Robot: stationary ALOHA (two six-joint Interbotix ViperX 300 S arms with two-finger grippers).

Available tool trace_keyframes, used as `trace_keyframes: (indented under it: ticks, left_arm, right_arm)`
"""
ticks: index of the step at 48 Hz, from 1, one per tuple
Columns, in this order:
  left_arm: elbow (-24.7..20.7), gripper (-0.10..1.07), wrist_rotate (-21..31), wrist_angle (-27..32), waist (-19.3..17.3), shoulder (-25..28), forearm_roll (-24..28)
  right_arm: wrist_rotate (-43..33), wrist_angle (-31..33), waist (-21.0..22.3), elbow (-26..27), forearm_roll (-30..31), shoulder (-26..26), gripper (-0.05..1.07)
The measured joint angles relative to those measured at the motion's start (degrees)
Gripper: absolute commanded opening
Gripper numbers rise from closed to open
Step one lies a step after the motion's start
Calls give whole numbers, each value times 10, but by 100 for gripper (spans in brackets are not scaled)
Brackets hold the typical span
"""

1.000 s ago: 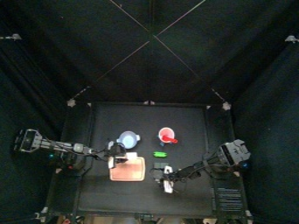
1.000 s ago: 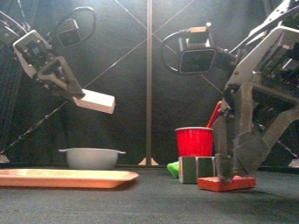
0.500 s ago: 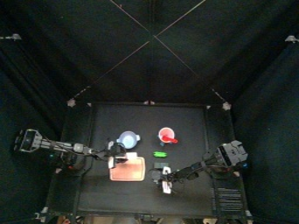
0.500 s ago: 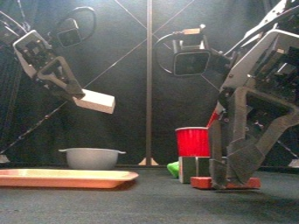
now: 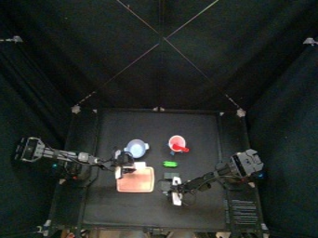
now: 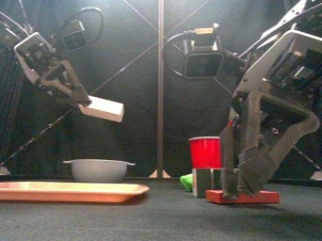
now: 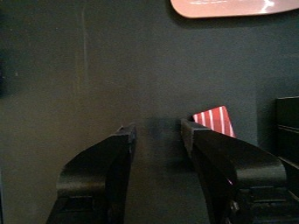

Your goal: Place salmon below green sushi roll

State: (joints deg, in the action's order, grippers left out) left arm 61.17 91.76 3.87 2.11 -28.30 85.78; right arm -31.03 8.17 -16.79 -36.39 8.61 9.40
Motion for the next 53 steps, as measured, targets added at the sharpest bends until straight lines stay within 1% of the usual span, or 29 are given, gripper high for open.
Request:
trace_keyframes:
  ticks: [33, 44, 48, 53]
  left_arm:
    - [0, 42, 0, 0, 1, 0, 0]
    - [0, 42, 0, 0, 1, 0, 0]
    - [0, 42, 0, 0, 1, 0, 0]
    - [0, 42, 0, 0, 1, 0, 0]
  right_arm:
    - [0, 2, 11, 5, 11, 1, 82]
    - [5, 9, 11, 17, 18, 0, 81]
    - [3, 12, 13, 20, 33, -9, 81]
    - [2, 12, 23, 25, 54, -35, 81]
